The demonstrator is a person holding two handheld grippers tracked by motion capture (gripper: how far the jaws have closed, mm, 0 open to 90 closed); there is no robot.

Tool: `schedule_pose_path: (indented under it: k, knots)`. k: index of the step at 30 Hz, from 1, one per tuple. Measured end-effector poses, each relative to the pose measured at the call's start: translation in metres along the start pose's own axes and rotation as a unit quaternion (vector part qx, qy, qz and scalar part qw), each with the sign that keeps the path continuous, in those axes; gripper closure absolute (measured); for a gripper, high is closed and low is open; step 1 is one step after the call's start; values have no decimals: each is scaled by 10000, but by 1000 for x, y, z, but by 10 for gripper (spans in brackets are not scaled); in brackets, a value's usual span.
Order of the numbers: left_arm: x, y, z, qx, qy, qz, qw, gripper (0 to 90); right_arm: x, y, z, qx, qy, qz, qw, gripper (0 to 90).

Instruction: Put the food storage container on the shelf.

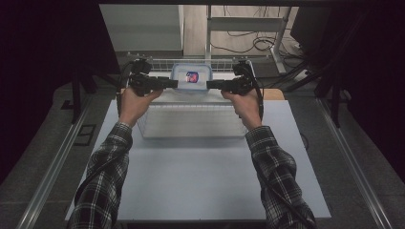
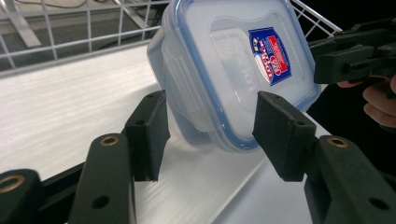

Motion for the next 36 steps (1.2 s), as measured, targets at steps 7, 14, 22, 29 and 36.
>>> schedule_pose_path:
  k: [7,14,22,29,36]
  knots:
    - [1,-2,2,-50,-162,19,9999,487,1,-1,5,11,-133,-278,9995,587]
    - [4,-5,5,-45,-223,142,9996,493,2,-2,10,33,-181,-418,9990,587]
    - [5,-6,6,-15,-243,144,9996,483,1,-7,12,99,-218,-462,9986,573]
    - [-3,-11,6,185,-413,213,9987,373,-3,-5,8,-106,-429,-361,9984,434]
    - [-6,-17,-2,475,-448,394,9971,229,-7,-2,-1,-319,-512,-341,9976,315]
Point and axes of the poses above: each handheld gripper's, and its own axes: x roughly forward along the jaws, z roughly out of its top, y roughly to its left, the point moved 3 cm from there along x, roughly forward along the jaws, and after that the axes turned 6 degrees about y, right-handed, at the moved point
